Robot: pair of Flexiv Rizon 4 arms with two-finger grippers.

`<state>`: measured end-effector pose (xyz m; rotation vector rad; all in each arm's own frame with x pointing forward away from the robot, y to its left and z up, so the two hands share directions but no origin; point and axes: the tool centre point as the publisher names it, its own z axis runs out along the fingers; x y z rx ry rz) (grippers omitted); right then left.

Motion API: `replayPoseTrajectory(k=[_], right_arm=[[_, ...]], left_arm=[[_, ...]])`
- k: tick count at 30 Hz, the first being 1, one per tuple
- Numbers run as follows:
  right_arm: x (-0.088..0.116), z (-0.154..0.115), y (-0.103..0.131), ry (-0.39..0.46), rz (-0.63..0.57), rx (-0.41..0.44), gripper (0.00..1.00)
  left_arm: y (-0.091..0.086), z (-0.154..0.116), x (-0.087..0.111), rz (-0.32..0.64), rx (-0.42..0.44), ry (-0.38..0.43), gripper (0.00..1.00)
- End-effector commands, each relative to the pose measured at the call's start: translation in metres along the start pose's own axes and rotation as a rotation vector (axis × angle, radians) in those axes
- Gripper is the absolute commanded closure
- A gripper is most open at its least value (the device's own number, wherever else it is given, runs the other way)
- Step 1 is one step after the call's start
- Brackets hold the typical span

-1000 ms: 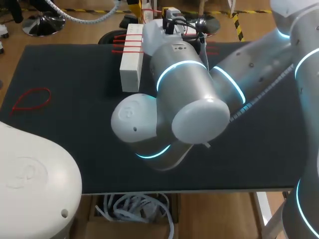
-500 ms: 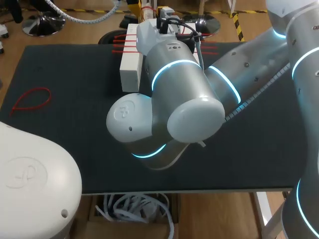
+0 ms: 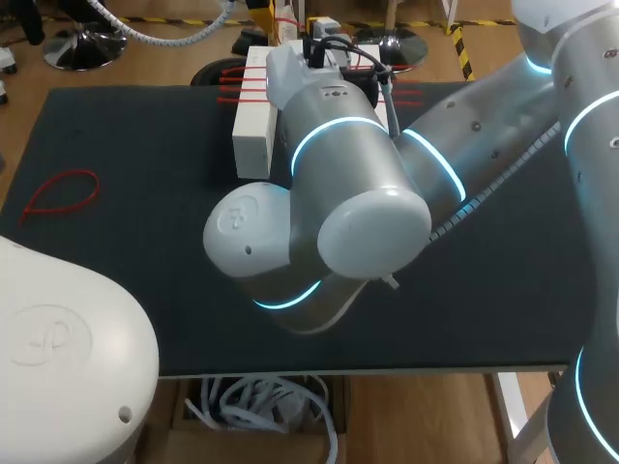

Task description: Grab the tape and strap the tape.

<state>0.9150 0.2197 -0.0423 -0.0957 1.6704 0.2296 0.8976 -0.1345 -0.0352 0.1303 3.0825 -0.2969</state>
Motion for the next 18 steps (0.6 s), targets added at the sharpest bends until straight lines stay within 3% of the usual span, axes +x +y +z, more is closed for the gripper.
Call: replayPoseTrajectory(k=[1,18], right_arm=[[-0.0006,-0.0005,0.0028,0.013,-0.012,-0.004,1.00],[-0.0059,-0.0015,0.0095,0.020,-0.096,-0.037,1.00]], left_arm=[[-0.0004,-0.0007,0.0003,-0.001,-0.002,-0.001,1.00],[-0.0004,-0.0007,0.0003,-0.001,-0.002,-0.001,1.00]])
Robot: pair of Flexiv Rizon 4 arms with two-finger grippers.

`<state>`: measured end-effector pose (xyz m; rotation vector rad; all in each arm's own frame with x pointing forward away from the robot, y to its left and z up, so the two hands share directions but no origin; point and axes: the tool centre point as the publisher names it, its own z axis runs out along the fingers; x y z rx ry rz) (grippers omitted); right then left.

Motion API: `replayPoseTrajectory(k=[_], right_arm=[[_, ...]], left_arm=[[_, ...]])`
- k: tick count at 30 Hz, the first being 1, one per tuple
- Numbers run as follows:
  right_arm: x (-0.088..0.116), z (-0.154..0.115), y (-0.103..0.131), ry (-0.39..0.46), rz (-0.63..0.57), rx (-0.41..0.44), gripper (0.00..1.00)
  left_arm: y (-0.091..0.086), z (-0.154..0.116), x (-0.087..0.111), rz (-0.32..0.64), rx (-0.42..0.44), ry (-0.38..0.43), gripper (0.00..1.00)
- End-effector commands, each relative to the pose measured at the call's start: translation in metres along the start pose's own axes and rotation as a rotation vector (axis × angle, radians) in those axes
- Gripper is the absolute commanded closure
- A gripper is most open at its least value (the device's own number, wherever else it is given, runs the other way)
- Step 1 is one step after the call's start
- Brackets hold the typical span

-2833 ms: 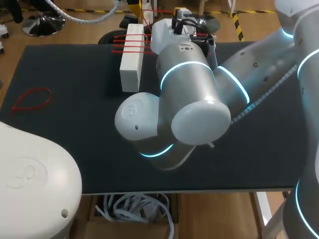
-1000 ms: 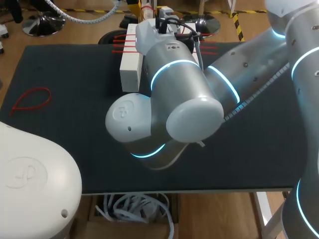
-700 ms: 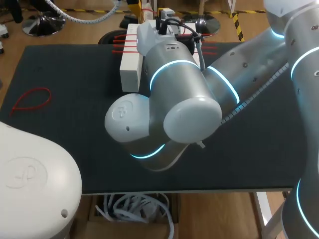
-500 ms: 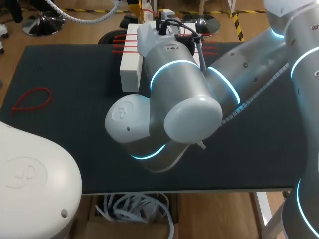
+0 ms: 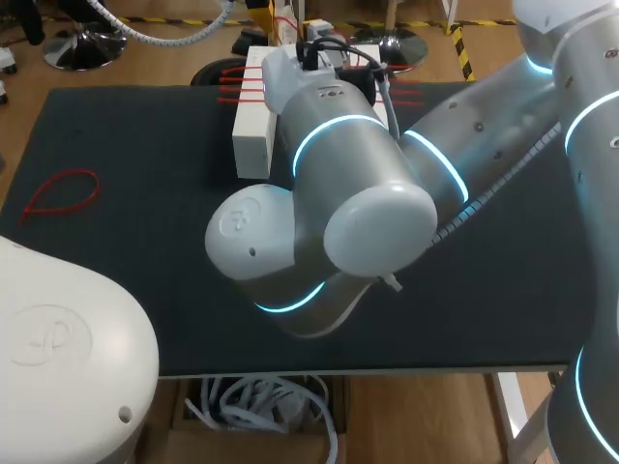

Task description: Grab the tape and strap the tape.

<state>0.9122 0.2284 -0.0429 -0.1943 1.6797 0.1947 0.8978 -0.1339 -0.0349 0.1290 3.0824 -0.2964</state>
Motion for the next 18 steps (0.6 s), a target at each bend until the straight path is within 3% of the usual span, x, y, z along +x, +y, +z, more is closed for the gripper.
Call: replayPoseTrajectory(k=[1,18], right_arm=[[-0.010,-0.001,-0.001,-0.008,-0.020,-0.002,1.00],[-0.025,0.008,0.000,-0.081,-0.012,0.031,1.00]], left_arm=[[-0.001,0.000,0.000,-0.001,-0.002,-0.001,1.00],[-0.001,0.000,0.000,-0.001,-0.002,-0.001,1.00]])
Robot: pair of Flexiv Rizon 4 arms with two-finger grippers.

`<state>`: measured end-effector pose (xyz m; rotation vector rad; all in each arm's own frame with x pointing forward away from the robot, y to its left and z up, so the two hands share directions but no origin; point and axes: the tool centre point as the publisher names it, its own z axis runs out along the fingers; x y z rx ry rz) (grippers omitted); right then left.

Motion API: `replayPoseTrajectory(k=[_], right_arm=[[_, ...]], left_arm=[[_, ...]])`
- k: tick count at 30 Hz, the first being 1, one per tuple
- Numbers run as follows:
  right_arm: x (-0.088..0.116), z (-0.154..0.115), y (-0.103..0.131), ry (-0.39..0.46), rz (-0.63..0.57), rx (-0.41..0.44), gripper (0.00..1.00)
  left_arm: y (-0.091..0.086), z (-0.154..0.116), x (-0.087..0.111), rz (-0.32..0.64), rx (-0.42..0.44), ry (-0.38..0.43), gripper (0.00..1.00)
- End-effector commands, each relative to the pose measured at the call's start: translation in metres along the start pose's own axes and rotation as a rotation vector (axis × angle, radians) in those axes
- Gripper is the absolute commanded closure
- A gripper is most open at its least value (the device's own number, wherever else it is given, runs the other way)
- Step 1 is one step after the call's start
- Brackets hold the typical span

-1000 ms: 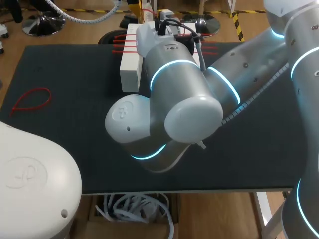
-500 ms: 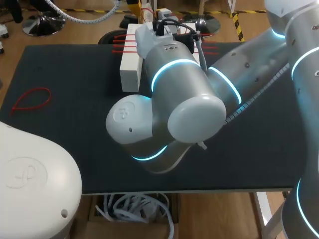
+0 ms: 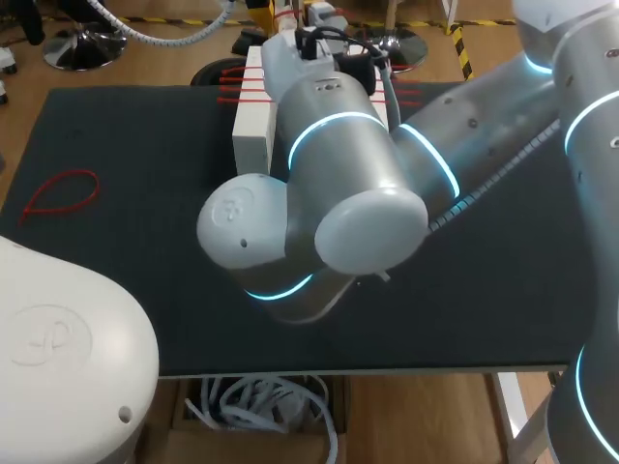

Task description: Grab the tape and strap the tape.

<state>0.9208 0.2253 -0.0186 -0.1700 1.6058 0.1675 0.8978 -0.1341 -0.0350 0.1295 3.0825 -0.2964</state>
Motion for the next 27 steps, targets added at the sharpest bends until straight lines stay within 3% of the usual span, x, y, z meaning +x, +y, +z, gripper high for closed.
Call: replayPoseTrajectory(k=[1,27], right_arm=[[-0.001,0.003,0.005,-0.011,0.000,-0.005,1.00],[0.005,-0.004,0.025,0.006,-0.004,-0.078,1.00]], left_arm=[[-0.001,0.000,0.001,-0.001,-0.001,-0.001,1.00],[-0.001,0.000,0.001,-0.001,-0.001,-0.001,1.00]])
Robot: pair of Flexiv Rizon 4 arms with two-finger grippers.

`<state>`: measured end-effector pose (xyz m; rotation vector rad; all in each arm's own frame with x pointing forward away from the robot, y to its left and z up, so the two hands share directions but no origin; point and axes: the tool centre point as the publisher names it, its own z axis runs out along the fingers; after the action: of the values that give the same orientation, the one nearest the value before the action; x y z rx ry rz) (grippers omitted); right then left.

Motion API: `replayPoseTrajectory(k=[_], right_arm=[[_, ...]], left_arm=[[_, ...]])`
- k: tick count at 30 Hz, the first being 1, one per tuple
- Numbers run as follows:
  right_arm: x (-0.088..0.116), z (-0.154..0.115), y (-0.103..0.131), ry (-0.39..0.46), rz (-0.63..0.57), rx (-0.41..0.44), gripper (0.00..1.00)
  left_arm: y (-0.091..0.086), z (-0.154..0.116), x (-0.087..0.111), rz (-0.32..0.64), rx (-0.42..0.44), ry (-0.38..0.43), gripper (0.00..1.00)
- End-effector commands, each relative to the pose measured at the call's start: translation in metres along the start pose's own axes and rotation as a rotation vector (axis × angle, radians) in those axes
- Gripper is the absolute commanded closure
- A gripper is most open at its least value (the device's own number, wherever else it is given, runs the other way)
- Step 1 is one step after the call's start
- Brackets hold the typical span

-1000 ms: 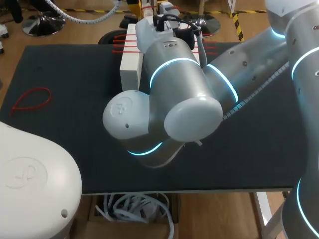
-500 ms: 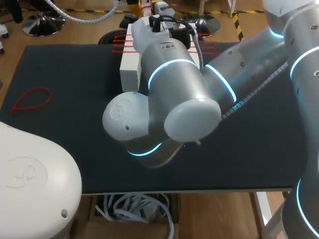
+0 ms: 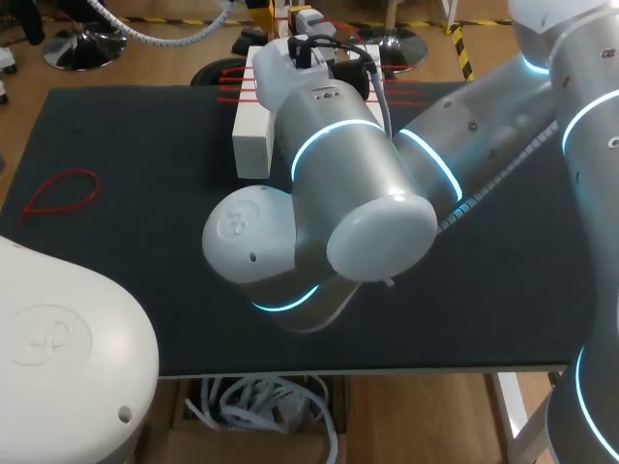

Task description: Grab the tape and strap the tape.

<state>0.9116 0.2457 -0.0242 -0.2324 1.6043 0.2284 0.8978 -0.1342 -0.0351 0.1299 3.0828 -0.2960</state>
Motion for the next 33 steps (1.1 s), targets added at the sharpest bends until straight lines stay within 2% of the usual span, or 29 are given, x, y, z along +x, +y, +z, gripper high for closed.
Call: replayPoseTrajectory(k=[1,13,15,16,17,18,20,25,28,30,33], right_arm=[[-0.001,0.000,0.003,0.002,-0.002,-0.001,1.00],[-0.004,-0.005,-0.003,-0.015,0.005,0.026,1.00],[-0.005,-0.007,-0.004,-0.017,0.008,0.027,0.68],[-0.005,-0.008,-0.005,-0.018,0.011,0.031,0.48],[-0.006,-0.009,-0.005,-0.019,0.011,0.033,0.17],[-0.006,-0.010,-0.005,-0.020,0.012,0.034,0.08],[-0.007,-0.013,-0.006,-0.023,0.015,0.039,0.07],[-0.011,-0.022,-0.005,-0.032,0.031,0.044,0.11],[-0.016,-0.030,-0.005,-0.041,0.039,0.048,0.20],[-0.018,-0.036,-0.007,-0.046,0.043,0.055,0.29],[-0.020,-0.044,-0.011,-0.049,0.046,0.066,0.34]], left_arm=[[-0.001,-0.001,0.000,-0.001,-0.001,-0.001,1.00],[-0.001,-0.001,0.000,-0.001,-0.001,-0.001,1.00],[-0.001,-0.001,0.000,-0.001,-0.001,-0.001,1.00],[-0.001,-0.001,0.000,-0.001,-0.001,-0.001,1.00],[-0.001,-0.001,0.000,-0.001,-0.001,-0.001,1.00],[-0.001,-0.001,0.000,-0.001,-0.001,-0.001,1.00],[-0.001,-0.001,0.000,-0.001,-0.001,-0.001,1.00],[-0.001,-0.001,0.000,-0.001,-0.001,-0.001,1.00],[-0.001,-0.001,0.000,-0.001,-0.001,-0.001,1.00],[-0.001,-0.001,0.000,-0.001,-0.001,-0.001,1.00],[-0.001,-0.001,0.000,-0.001,-0.001,-0.001,1.00]])
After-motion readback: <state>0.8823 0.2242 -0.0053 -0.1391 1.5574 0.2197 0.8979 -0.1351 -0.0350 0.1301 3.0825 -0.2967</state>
